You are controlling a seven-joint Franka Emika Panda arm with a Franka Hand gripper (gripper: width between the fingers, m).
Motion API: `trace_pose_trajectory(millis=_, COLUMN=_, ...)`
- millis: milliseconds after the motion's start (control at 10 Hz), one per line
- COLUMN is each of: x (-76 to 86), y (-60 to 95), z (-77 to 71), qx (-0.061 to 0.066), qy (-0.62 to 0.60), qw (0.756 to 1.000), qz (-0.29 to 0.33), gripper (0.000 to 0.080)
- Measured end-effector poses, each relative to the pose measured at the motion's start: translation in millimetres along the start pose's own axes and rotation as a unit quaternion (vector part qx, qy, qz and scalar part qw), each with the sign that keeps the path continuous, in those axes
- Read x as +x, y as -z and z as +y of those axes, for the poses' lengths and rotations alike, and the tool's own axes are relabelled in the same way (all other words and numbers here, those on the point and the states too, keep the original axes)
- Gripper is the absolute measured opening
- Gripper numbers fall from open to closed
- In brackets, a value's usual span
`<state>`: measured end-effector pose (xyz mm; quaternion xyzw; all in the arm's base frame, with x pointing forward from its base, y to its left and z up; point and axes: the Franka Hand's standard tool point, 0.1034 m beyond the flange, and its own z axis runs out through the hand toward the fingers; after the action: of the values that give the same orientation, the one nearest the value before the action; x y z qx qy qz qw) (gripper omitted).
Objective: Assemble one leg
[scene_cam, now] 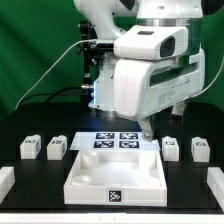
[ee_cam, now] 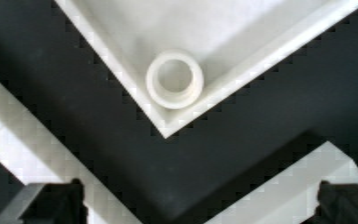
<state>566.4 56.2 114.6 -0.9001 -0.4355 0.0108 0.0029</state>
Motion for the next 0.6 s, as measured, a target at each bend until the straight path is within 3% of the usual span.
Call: trace_pose_trajectory(millis=600, x=-0.1, y=-0.4, z=-0.1, qx=0.0, qy=0.0, qw=1.0, qz=0.0, gripper=0.065)
